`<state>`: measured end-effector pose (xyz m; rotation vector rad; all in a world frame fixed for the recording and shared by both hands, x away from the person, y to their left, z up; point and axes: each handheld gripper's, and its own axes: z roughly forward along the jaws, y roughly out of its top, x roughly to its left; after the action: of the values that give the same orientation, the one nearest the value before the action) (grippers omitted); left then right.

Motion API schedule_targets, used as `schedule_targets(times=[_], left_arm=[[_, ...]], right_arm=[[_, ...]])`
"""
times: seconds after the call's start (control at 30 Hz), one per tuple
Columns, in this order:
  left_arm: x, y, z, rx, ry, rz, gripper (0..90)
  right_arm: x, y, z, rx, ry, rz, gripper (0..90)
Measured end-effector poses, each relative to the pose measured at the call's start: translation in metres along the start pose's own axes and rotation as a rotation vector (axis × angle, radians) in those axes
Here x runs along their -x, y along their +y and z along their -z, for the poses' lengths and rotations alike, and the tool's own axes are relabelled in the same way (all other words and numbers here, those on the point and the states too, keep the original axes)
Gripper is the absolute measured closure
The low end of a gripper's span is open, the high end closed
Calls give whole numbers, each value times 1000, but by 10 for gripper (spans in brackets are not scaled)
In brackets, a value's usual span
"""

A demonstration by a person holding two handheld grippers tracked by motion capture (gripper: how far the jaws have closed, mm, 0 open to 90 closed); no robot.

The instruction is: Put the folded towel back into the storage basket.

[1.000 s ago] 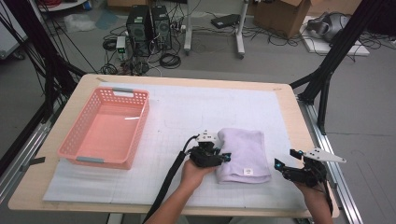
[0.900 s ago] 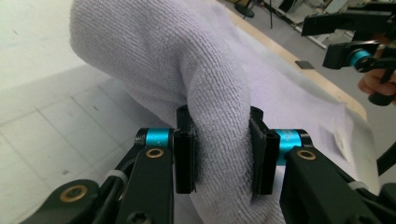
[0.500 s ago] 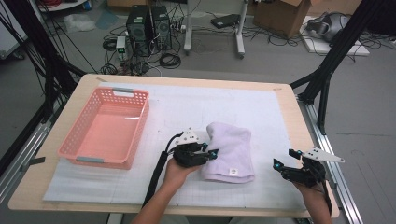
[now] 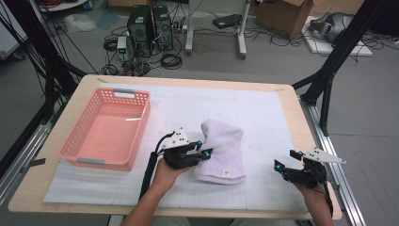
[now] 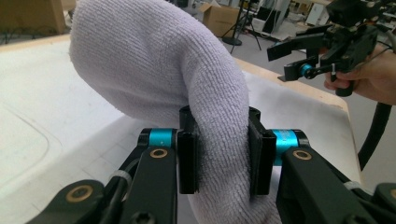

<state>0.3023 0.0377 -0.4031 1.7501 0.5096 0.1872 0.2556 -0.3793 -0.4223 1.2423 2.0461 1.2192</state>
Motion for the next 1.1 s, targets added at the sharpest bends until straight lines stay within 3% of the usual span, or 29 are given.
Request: schedule_targets(times=[0.27,0.7,1.1], left_arm=[[9,23,12,49,-25,-102,717],[2,37,39,120,-14,-113,728],[-10,58,69,151,3,-147,731]], right_arm=[[-1,1,0,2,0,-1,196],[-2,3,0,10,7,6,196],[-4,6,-1,14,10,9,196]])
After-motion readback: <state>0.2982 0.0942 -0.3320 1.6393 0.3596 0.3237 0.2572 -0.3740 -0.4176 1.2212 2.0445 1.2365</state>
